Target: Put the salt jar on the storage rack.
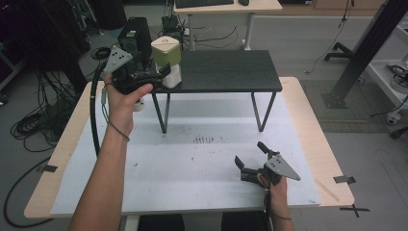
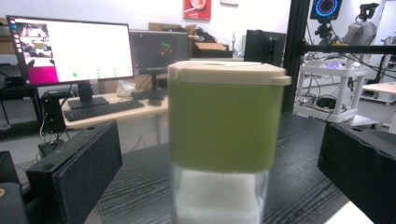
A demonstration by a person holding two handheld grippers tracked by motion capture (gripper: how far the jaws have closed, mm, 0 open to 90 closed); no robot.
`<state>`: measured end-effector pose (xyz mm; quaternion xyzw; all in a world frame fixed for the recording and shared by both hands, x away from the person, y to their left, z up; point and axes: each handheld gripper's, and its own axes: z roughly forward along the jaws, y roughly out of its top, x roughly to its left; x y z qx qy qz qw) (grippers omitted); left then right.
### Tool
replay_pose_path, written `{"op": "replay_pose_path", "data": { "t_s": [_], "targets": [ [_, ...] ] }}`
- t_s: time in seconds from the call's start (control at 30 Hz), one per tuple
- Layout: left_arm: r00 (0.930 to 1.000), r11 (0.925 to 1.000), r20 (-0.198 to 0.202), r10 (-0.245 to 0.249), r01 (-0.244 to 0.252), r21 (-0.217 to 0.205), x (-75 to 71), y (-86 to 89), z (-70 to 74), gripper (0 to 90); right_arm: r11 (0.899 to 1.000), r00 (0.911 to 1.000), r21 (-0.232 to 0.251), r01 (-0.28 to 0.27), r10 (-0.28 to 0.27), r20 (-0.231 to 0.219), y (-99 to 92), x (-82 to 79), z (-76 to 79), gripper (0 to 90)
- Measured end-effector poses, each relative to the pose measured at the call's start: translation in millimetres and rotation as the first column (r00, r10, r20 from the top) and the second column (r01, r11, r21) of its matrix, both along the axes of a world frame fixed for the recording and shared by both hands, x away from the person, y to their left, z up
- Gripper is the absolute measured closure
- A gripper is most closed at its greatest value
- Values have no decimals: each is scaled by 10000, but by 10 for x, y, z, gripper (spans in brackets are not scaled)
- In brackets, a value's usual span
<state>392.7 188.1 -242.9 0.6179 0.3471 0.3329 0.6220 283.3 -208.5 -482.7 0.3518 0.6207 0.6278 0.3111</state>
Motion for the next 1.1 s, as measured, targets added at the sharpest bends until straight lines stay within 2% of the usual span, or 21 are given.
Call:
{"op": "replay_pose_path", "data": {
  "t_s": [0.4, 0.6, 0.83, 1.1],
  "targets": [
    [10000, 9999, -25, 94, -94, 105, -341, 88, -199, 2, 10000, 10000, -40, 5, -5, 20, 2, -1, 0, 1],
    [9999, 9993, 11, 135, -136, 345, -506, 67, -354, 2, 10000, 10000, -45, 3, -3, 29, 4, 0, 0, 1],
    [9996, 9987, 136, 227, -233, 446, -692, 50, -530, 4, 10000, 10000, -50, 14, -14, -41, 5, 3, 1, 1],
    [9990, 9981, 152, 430, -436, 428, -831, 66, -768, 5, 10000, 10000, -49, 39, -40, -86, 4, 5, 2, 1]
  ]
}}
